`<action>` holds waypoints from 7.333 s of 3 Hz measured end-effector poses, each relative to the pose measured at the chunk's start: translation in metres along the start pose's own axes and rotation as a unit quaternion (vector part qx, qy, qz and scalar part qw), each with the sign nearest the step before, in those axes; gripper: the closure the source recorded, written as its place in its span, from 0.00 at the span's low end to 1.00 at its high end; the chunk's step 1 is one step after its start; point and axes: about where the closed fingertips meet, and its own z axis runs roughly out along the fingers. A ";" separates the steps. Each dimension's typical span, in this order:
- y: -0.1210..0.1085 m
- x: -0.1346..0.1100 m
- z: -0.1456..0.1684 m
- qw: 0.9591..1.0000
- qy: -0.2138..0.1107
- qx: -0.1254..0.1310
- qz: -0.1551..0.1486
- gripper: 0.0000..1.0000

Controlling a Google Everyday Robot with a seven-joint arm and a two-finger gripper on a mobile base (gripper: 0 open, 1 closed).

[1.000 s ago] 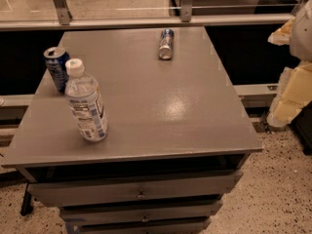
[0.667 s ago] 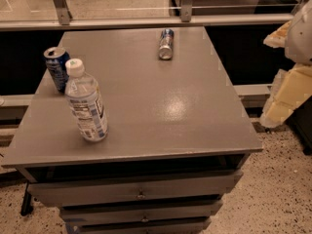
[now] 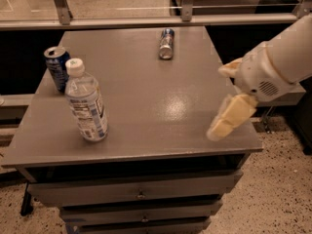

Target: Move blue plastic bottle near redbull can

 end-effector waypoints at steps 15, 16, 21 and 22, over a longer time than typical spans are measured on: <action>-0.009 -0.165 0.049 0.906 -0.422 -0.016 0.001 1.00; -0.008 -0.165 0.049 0.906 -0.422 -0.016 0.001 1.00; -0.166 0.012 -0.045 0.907 -0.377 0.172 0.071 1.00; -0.204 0.036 -0.046 0.896 -0.390 0.195 0.087 1.00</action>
Offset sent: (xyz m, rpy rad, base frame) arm 0.0318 0.1563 -0.0476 0.7233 0.0981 0.1016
